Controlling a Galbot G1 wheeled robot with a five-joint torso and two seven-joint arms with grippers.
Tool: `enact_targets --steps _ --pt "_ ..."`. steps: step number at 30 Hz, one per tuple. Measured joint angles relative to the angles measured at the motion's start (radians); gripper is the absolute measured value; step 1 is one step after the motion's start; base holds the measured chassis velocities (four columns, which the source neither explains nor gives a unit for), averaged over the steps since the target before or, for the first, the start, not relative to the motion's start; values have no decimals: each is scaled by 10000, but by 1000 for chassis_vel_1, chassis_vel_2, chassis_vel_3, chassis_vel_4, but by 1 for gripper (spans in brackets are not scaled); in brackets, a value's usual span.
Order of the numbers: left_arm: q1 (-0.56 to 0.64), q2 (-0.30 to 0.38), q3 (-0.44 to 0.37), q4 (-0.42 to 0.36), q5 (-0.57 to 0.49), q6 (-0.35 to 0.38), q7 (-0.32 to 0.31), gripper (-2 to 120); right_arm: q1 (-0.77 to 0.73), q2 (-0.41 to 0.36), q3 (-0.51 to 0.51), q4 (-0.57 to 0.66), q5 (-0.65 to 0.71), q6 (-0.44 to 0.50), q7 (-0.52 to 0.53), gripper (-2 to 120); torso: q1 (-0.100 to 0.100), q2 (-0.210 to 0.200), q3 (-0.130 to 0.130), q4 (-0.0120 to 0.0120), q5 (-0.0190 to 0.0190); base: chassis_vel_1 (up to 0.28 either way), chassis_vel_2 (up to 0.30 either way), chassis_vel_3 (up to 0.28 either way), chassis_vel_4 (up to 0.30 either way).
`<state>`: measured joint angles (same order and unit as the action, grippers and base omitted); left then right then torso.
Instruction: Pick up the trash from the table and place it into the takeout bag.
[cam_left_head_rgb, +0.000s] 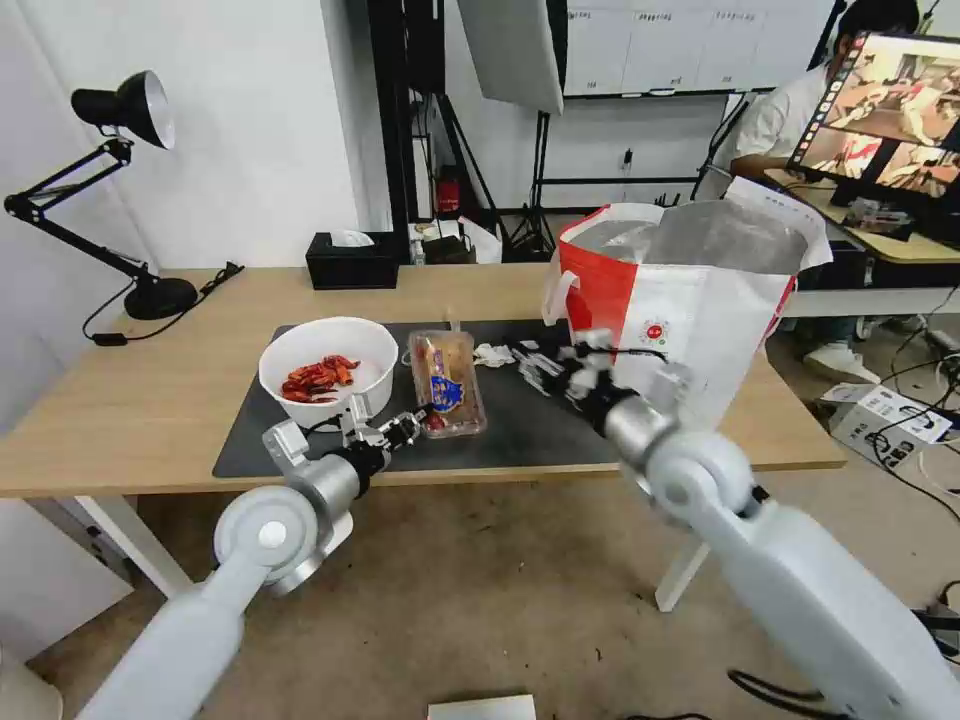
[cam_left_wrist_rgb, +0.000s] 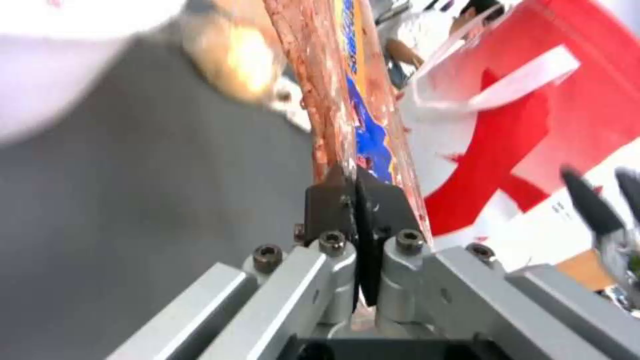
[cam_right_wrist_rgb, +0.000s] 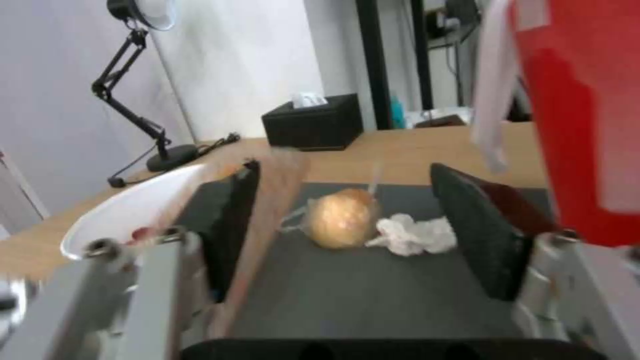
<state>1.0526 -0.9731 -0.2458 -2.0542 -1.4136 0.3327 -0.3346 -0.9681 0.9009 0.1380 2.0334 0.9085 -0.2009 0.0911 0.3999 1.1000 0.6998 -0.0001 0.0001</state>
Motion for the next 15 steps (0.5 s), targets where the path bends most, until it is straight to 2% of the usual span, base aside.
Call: enact_targets --steps 2,4,5,8,13,15 --pt "-3 48 -52 -72 120 -58 6 0 -384 -21 192 206 -129 72 -32 75 -1 0 0 0 1 0 0 0 0" --pt "-151 141 -201 -203 326 -215 7 0 -1289 -29 615 746 -549 212 -66 85 -1 0 0 1 -3 0 0 0 0" --pt "-151 141 -201 -203 326 -215 7 0 -1289 -29 615 746 -549 212 -66 85 -1 0 0 1 -3 0 0 0 0" --pt "-756 425 -326 -271 484 -458 -5 0 -2449 81 1140 1333 -1221 362 -135 97 0 0 0 2 -3 0 0 0 0" --pt "-1759 823 -104 -171 530 -687 -6 0 -3482 288 1566 1722 -1970 409 -193 100 -1 1 0 2 -3 0 0 0 0" --pt "-2717 1050 308 13 640 -889 12 0 -4145 490 1764 1928 -2517 416 -197 100 -1 0 1 2 -2 0 0 0 0"
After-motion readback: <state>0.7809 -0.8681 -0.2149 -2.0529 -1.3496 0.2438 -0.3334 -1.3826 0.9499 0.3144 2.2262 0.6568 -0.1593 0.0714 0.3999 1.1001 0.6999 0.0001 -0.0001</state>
